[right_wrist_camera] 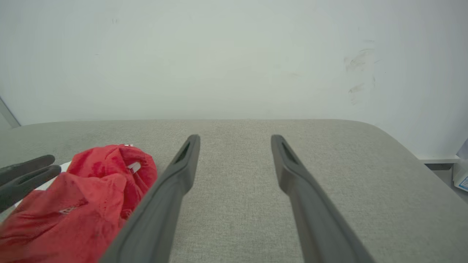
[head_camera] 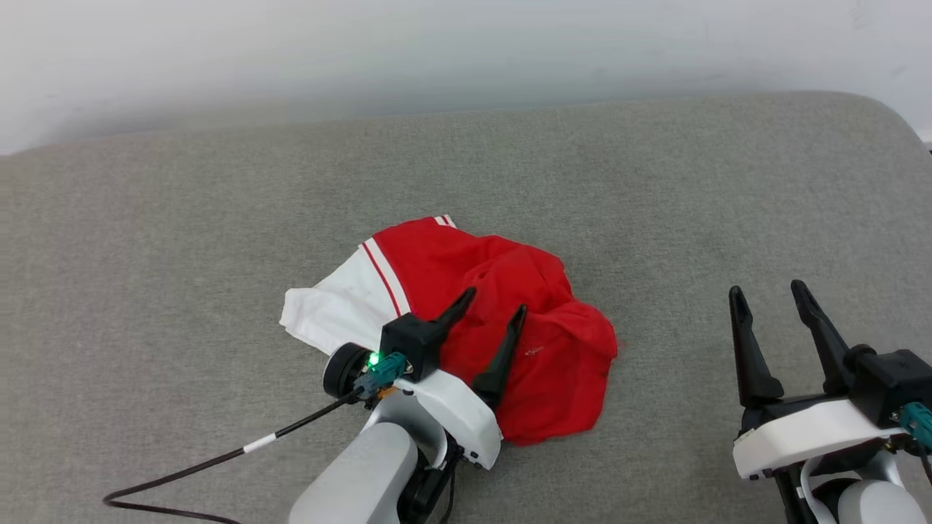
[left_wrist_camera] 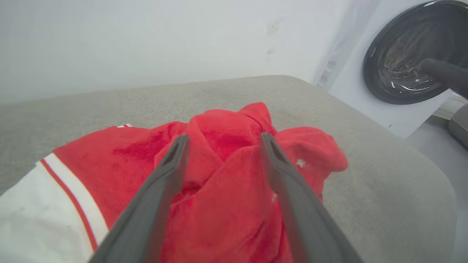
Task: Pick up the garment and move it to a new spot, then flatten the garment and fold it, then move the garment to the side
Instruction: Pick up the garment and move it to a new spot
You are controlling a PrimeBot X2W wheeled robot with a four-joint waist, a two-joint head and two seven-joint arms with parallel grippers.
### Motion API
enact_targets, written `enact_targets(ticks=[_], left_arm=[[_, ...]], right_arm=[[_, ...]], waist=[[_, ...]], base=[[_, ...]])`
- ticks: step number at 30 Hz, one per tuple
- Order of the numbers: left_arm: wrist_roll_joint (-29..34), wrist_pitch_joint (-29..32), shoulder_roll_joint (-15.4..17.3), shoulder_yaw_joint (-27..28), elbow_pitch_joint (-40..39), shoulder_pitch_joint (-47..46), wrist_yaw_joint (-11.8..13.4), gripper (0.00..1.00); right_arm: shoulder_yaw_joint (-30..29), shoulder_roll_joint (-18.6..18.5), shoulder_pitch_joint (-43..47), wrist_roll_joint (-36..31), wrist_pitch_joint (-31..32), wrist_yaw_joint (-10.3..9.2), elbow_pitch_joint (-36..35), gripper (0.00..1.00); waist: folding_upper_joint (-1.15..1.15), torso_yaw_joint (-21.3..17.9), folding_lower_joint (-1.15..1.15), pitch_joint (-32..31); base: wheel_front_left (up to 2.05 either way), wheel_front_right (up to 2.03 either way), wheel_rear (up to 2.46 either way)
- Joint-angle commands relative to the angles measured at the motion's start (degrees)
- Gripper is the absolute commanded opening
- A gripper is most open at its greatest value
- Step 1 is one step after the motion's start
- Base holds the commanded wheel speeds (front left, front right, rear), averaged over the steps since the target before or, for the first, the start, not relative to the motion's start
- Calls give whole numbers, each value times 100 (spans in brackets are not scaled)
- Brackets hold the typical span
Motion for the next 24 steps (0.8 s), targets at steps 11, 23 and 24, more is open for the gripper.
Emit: enact_targets(ticks=[11,23,24], left_arm=[[230,-211,474,697,-1165,455,710,100],[195,-221,1258,1632,-1849,1661,1237,100],[195,-221,1286,1641,-1892,1721,1235,100]], right_arm=[[-108,2,280,-25,94,-2,69,100],[-102,2,586,20,181,-2,44,100],[-106,3,609,29,175,-2,43,100]], waist=[[0,557,0,-618],[0,611,0,-908],[0,611,0,-921]], base=[[0,0,0],[0,0,0],[0,0,0]])
